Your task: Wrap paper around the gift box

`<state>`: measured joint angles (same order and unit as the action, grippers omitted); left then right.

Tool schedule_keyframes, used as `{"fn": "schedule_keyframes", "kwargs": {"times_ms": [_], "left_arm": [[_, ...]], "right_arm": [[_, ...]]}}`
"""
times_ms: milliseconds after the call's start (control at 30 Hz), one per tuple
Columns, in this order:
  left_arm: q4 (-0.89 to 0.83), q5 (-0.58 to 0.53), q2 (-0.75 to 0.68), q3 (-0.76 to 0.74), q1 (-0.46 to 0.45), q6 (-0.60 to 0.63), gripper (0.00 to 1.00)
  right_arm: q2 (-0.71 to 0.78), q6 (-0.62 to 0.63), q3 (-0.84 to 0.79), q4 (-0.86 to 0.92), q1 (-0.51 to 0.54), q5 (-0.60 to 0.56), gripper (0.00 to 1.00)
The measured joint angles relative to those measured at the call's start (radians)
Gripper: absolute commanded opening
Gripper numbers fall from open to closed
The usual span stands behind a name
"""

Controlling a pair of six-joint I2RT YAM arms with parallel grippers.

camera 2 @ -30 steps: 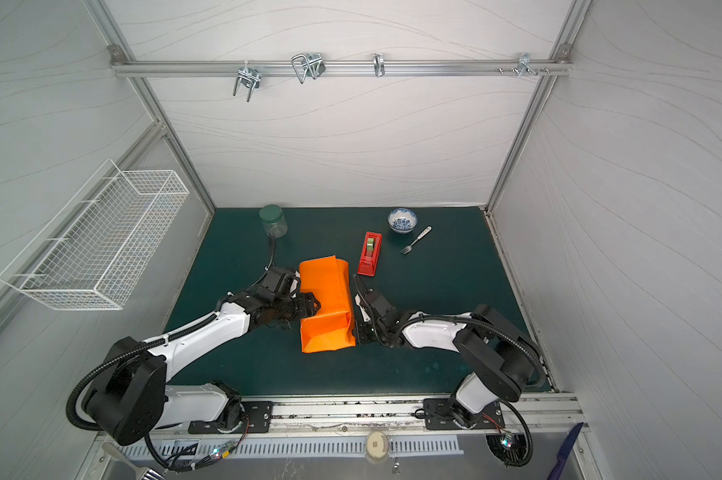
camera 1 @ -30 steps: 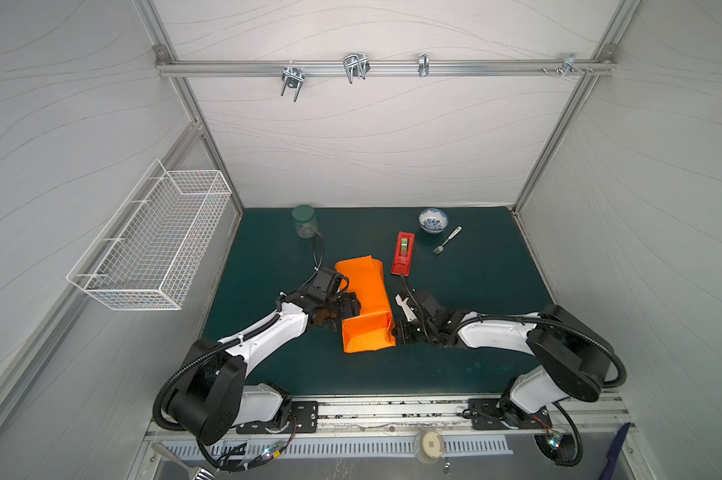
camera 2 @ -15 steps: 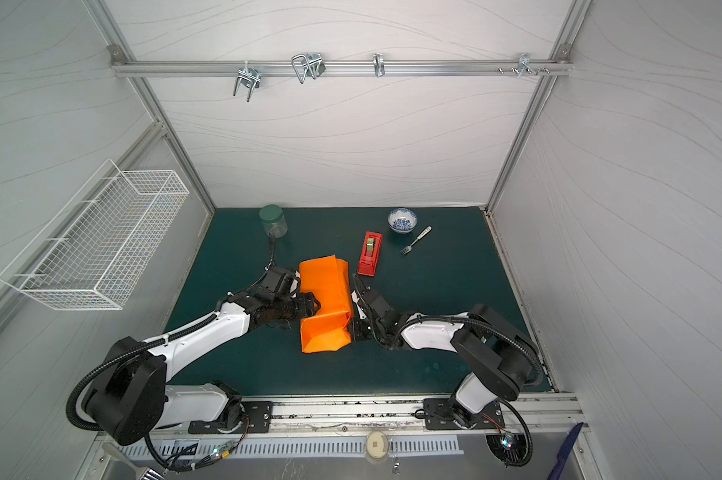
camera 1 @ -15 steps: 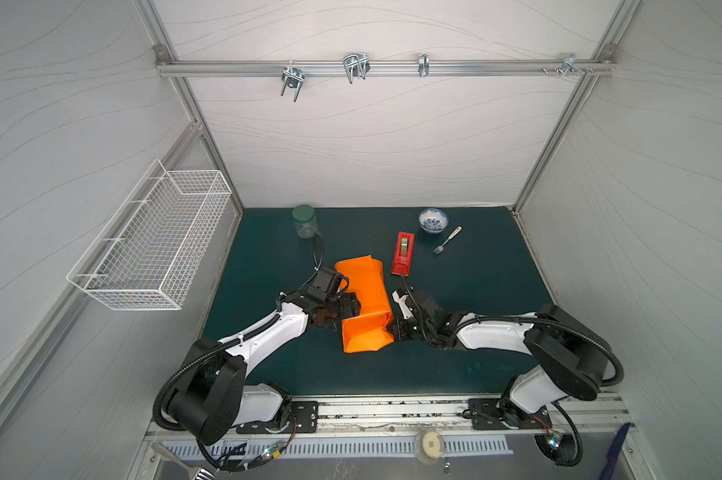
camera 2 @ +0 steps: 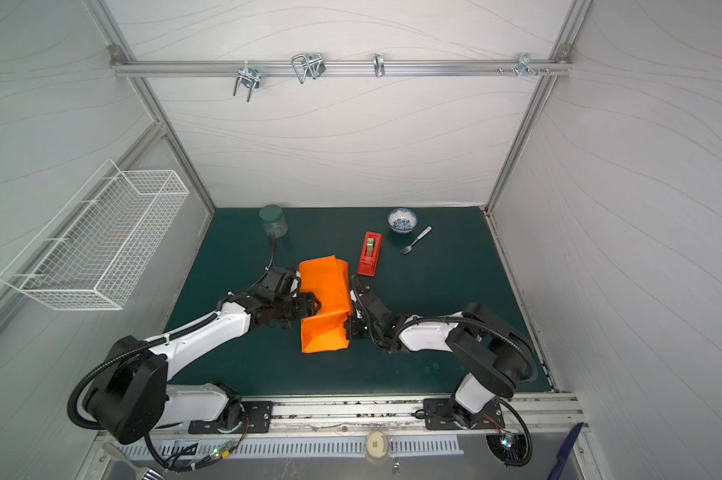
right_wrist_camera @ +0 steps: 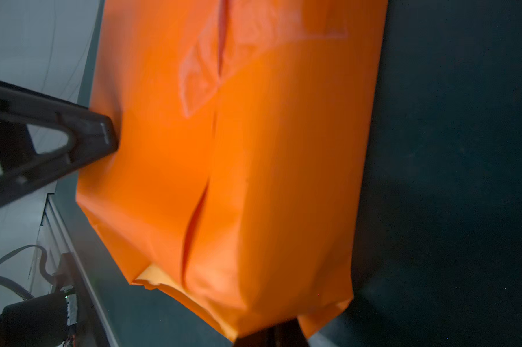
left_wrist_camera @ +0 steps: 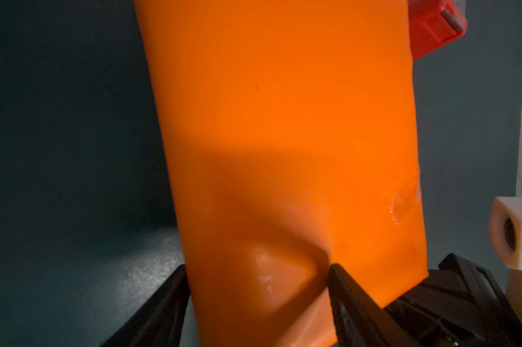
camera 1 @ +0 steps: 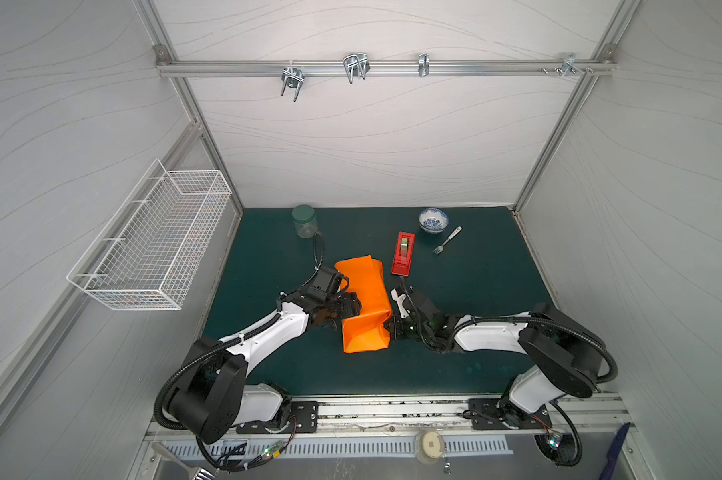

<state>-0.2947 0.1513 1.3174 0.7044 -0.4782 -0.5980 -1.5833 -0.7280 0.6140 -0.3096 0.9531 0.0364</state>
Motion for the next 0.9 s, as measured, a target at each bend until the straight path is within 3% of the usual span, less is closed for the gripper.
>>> {"fn": "schedule_keyframes", "kwargs": {"times_ms": [900], "left_arm": [[0.018, 0.017, 0.01, -0.002, 0.003, 0.0, 0.73]], "right_arm": [[-0.091, -0.035, -0.022, -0.116, 0.008, -0.06, 0.06]]}}
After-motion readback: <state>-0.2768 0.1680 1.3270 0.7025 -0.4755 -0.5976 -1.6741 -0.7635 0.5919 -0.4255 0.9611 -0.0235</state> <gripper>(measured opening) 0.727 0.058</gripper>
